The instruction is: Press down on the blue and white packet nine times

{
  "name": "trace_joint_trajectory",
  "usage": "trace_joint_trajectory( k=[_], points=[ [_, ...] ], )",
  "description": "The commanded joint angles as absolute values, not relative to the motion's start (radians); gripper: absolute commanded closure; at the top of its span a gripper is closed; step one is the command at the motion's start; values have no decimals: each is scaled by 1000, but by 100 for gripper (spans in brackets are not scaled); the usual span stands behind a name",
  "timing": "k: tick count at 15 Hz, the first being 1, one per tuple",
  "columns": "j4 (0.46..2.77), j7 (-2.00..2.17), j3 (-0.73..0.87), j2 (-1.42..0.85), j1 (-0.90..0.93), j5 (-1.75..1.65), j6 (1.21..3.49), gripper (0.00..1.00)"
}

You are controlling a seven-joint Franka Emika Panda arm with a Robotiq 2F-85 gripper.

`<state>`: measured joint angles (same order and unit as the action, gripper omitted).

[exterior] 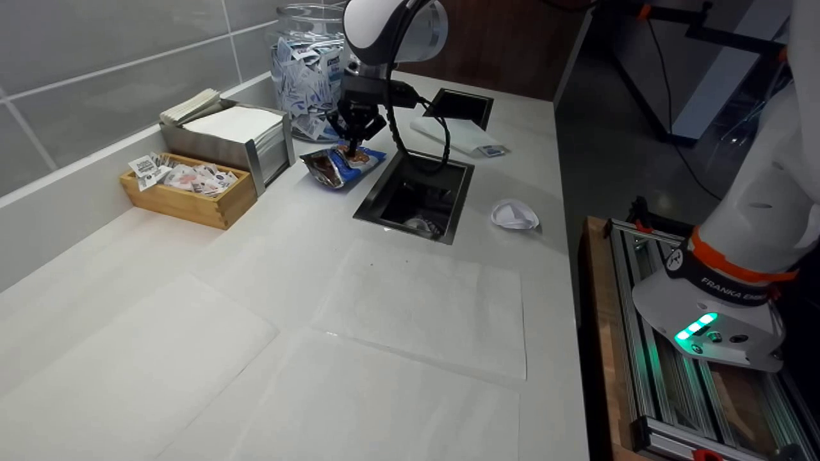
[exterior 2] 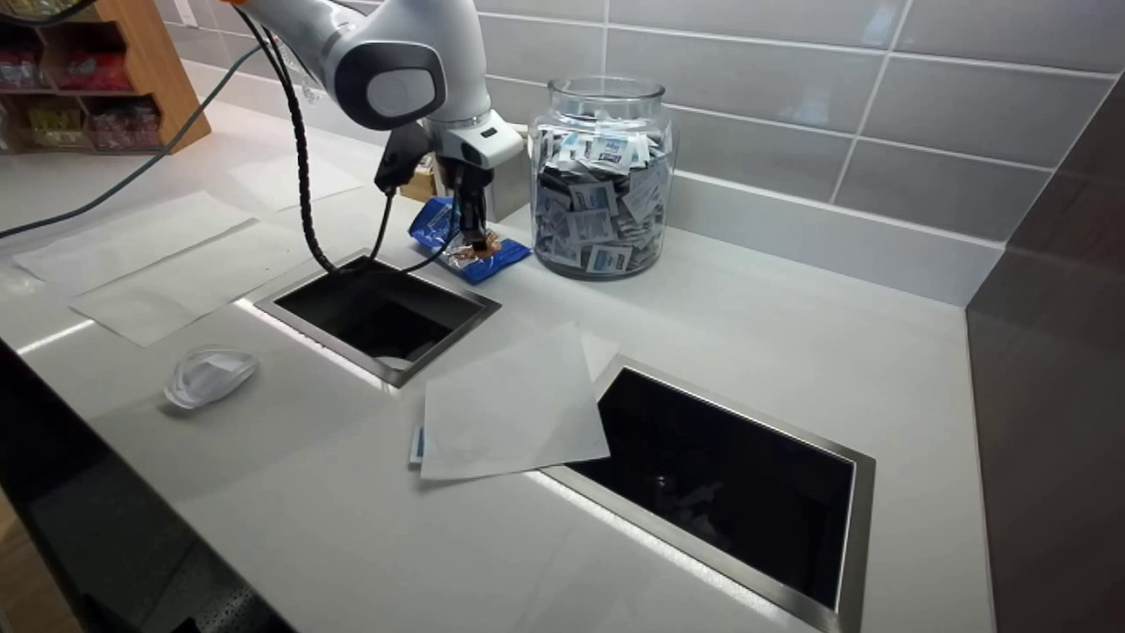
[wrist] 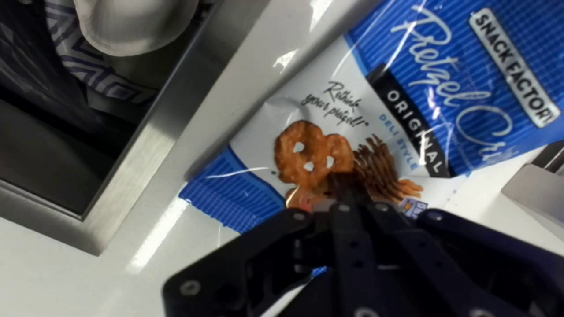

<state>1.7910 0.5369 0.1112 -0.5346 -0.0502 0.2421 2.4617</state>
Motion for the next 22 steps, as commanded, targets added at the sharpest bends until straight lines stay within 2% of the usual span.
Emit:
trace_joint_trajectory(
  k=[1, 6, 14, 22],
  points=[
    [1769, 496, 83, -563, -75, 296, 2397, 100],
    [1782, 533, 110, -533, -46, 251, 2326, 100],
    [1821, 567, 139, -424, 15, 165, 2375, 100],
    [1821, 581, 152, -438, -26, 179, 2375, 100]
  ],
)
